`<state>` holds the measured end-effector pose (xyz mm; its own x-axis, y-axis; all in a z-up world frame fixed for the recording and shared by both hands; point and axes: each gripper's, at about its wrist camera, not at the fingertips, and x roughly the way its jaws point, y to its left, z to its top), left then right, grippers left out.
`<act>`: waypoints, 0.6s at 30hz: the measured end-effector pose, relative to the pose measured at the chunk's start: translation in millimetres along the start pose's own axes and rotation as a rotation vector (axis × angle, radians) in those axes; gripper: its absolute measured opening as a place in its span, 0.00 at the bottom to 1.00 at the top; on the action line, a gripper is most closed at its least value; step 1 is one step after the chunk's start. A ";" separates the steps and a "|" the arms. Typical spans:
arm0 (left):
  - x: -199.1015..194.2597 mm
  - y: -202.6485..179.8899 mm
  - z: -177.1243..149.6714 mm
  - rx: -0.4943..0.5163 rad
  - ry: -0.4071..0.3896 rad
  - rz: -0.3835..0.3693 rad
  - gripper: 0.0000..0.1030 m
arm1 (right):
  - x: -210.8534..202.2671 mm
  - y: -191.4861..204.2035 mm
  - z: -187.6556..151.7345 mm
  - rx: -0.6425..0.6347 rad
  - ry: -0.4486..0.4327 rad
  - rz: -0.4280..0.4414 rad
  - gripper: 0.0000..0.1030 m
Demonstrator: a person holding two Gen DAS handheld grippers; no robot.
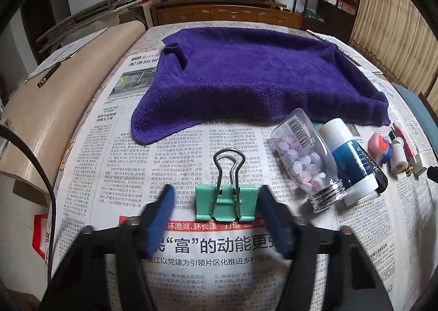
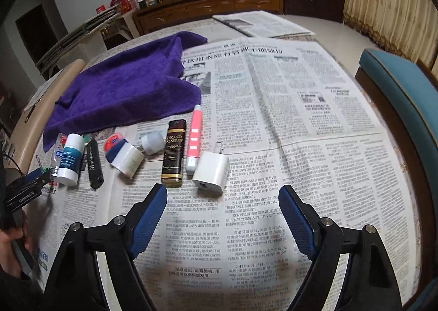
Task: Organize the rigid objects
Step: 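Move left tool to the green binder clip while right tool approaches the white charger, then close left tool on the green binder clip while right tool grasps the white charger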
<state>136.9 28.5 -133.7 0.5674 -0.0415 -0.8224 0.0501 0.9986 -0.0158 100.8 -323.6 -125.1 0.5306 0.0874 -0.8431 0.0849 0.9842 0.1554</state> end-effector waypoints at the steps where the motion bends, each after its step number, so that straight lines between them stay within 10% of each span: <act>1: -1.2 0.3 -0.1 -0.004 -0.003 0.000 0.41 | 2.4 0.0 -0.4 0.000 -0.001 -0.002 0.81; 18: 1.8 7.4 3.0 -0.008 -0.021 -0.002 0.38 | 32.7 14.5 -0.3 -0.037 -0.061 -0.106 0.42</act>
<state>140.7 35.7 -133.6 0.5846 -0.0444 -0.8101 0.0450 0.9987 -0.0223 119.2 -306.4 -150.5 0.5710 -0.0263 -0.8205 0.1129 0.9925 0.0467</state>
